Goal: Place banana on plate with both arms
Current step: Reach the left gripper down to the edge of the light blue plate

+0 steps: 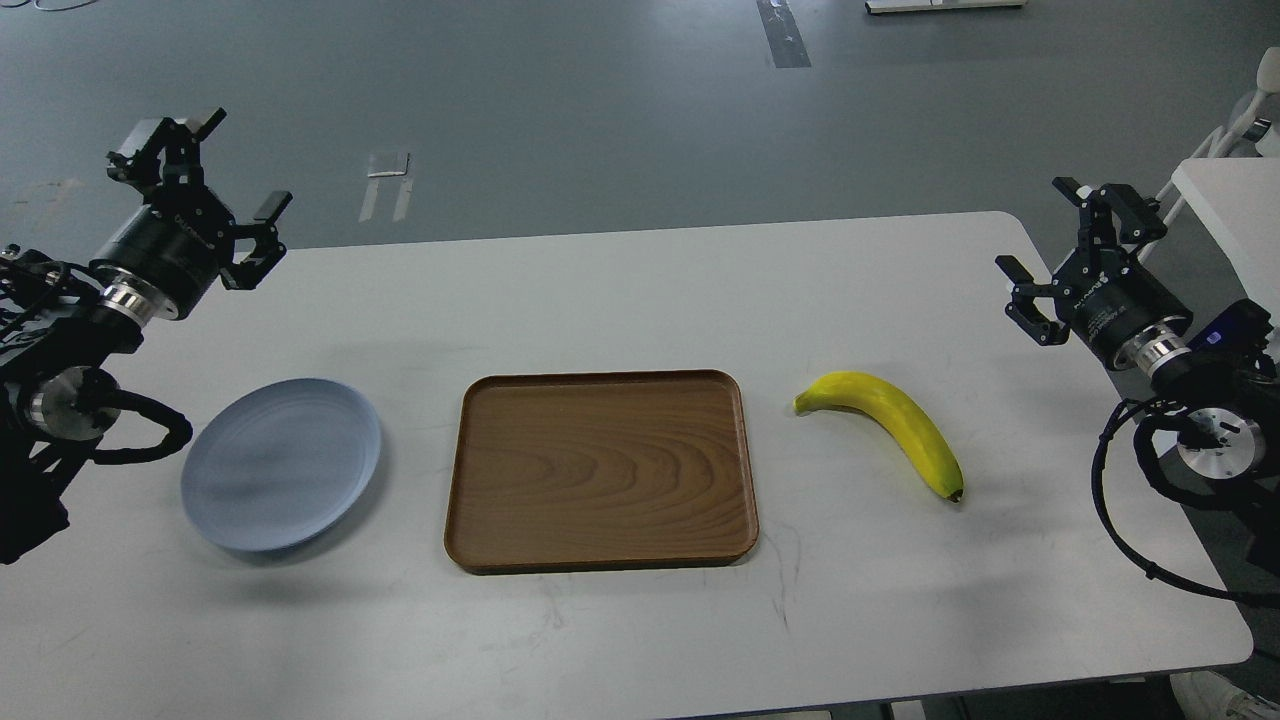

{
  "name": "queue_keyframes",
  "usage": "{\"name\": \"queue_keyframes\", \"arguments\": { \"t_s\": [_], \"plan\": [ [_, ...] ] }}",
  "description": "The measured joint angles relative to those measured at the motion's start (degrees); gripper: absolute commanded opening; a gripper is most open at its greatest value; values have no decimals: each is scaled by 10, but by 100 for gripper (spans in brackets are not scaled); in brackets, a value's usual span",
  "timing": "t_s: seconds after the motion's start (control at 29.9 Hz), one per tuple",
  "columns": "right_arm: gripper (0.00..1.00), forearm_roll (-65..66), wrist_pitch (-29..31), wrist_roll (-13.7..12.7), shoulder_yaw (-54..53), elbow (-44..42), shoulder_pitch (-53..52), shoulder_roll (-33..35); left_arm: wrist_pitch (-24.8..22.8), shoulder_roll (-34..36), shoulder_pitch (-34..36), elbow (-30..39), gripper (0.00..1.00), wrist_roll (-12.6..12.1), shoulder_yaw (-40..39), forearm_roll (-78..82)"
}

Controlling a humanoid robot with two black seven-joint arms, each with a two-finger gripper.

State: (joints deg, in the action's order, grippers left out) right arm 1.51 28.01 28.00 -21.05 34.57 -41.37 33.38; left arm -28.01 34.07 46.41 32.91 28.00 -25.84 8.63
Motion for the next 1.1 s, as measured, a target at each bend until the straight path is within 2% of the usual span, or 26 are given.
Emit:
{"name": "queue_keyframes", "arguments": {
  "t_s": [0.13, 0.43, 0.54, 0.64, 0.77, 0.9, 1.1],
  "plan": [
    [100, 15, 0, 0, 46, 2, -36, 5, 0, 55, 23, 50, 100, 0, 3, 167],
    [100, 18, 0, 0, 72, 3, -59, 0, 0, 243, 26, 334, 100, 0, 7, 621],
    [100, 18, 0, 0, 73, 2, -59, -2, 3, 274, 12, 371, 100, 0, 27, 767],
    [100, 18, 0, 0, 73, 3, -59, -3, 44, 283, -1, 361, 100, 0, 63, 852],
    [100, 18, 0, 0, 73, 3, -59, -3, 97, 277, -14, 308, 99, 0, 124, 894],
    [100, 18, 0, 0, 73, 5, -59, -1, 118, 251, -19, 253, 98, 0, 157, 891],
    [100, 18, 0, 0, 73, 6, -56, 1, 122, 209, -39, 187, 96, 0, 165, 884]
  ]
}}
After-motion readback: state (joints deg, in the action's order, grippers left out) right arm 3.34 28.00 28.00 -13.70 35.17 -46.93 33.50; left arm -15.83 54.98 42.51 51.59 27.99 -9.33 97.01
